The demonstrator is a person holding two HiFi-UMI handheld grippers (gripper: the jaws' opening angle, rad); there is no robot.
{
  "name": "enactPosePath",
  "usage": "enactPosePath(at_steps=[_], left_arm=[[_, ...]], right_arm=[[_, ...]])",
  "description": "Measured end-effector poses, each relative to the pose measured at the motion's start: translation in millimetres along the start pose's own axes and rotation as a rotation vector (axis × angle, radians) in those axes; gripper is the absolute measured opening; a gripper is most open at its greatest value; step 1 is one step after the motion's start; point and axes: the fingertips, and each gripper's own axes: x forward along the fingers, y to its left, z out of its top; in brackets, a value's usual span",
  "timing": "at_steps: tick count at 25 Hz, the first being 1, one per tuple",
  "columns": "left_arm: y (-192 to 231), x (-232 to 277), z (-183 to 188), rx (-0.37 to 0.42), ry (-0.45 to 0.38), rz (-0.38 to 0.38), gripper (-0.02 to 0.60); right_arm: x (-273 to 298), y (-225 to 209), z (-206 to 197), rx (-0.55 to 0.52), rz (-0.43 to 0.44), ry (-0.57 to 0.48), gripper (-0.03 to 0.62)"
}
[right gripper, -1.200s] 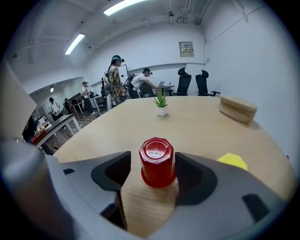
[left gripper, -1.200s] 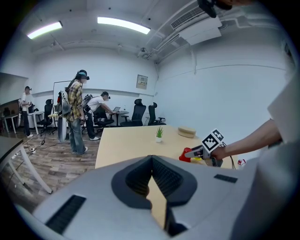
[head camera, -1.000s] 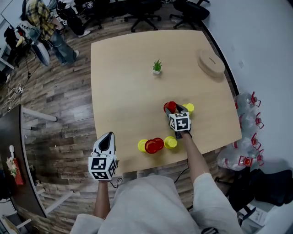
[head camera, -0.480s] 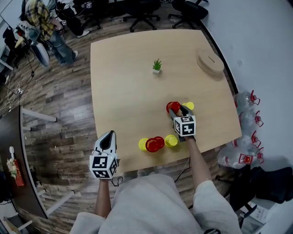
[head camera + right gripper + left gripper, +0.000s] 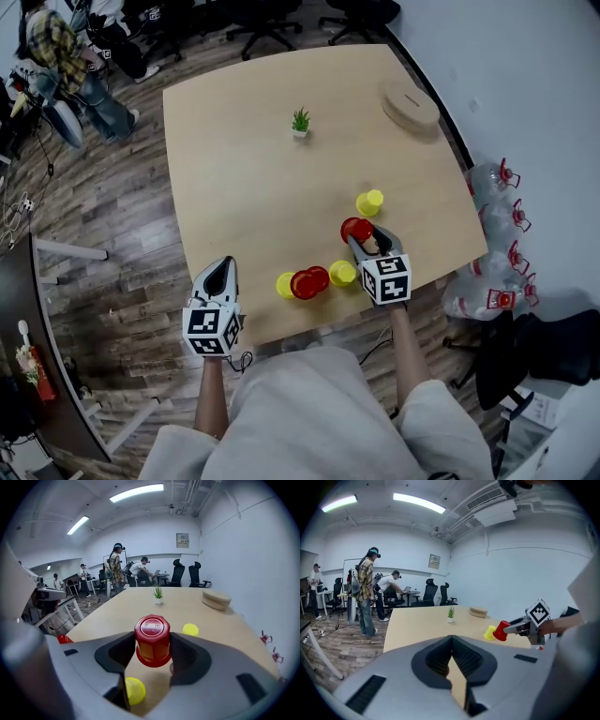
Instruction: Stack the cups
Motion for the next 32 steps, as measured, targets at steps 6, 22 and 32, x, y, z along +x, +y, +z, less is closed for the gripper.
enactPosePath(at_steps=[6, 22, 32], left_arm=[[-14.1, 10.7, 5.2, 0.016, -0.008, -0.063, 0.011], [-18.5, 9.5, 14.2, 0.03, -0.033, -0.134, 0.011], [-15.0, 5.8, 14.8, 0.032, -0.042, -0.146, 0.011]], right_arm=[[-36.0, 11.1, -11.4, 0.035, -0.034, -0.009, 0.227], [-60.3, 78.2, -55.5, 0.05, -0.012, 0.049, 0.23], [-54.9, 86.7, -67.1, 0.026, -0.044, 0.073, 0.235]])
